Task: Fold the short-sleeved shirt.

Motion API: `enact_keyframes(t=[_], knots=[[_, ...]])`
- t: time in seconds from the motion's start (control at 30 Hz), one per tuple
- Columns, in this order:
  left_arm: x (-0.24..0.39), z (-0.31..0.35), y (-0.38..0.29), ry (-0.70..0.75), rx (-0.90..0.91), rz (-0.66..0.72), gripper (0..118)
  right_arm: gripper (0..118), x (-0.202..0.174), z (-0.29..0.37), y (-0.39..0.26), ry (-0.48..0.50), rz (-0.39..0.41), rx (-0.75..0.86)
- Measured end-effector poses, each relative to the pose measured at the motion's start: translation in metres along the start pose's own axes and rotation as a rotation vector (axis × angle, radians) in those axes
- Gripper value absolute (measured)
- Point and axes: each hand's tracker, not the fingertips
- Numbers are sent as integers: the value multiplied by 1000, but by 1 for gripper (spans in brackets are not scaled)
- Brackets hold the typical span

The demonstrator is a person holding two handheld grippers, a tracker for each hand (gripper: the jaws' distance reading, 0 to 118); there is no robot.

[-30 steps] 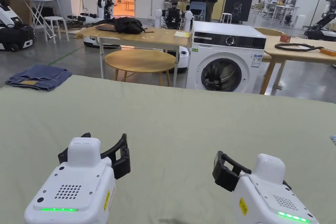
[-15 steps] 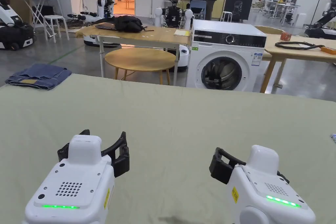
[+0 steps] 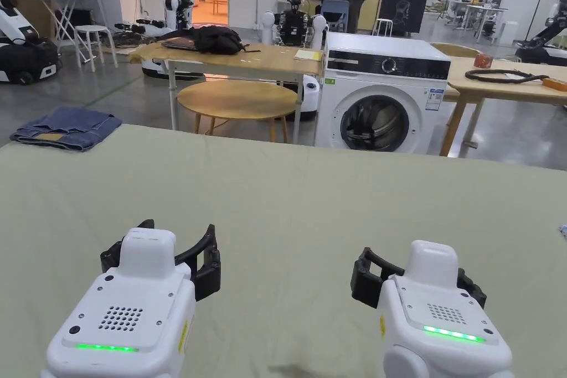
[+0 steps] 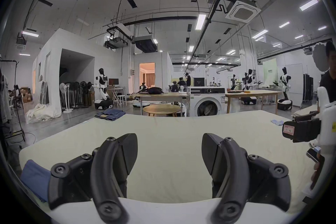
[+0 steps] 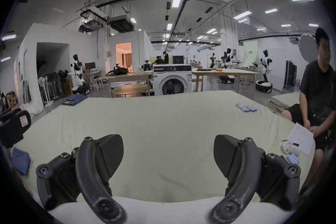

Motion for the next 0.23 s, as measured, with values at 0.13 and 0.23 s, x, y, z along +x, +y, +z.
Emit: enact_keyframes(t=[0.13, 0.23], knots=[[-1, -1, -2, -2, -7, 0, 72, 102, -1, 0, 0, 2, 26, 5], [-1, -1, -3, -5, -13, 0, 72, 102, 2, -2, 0, 16, -8, -9]])
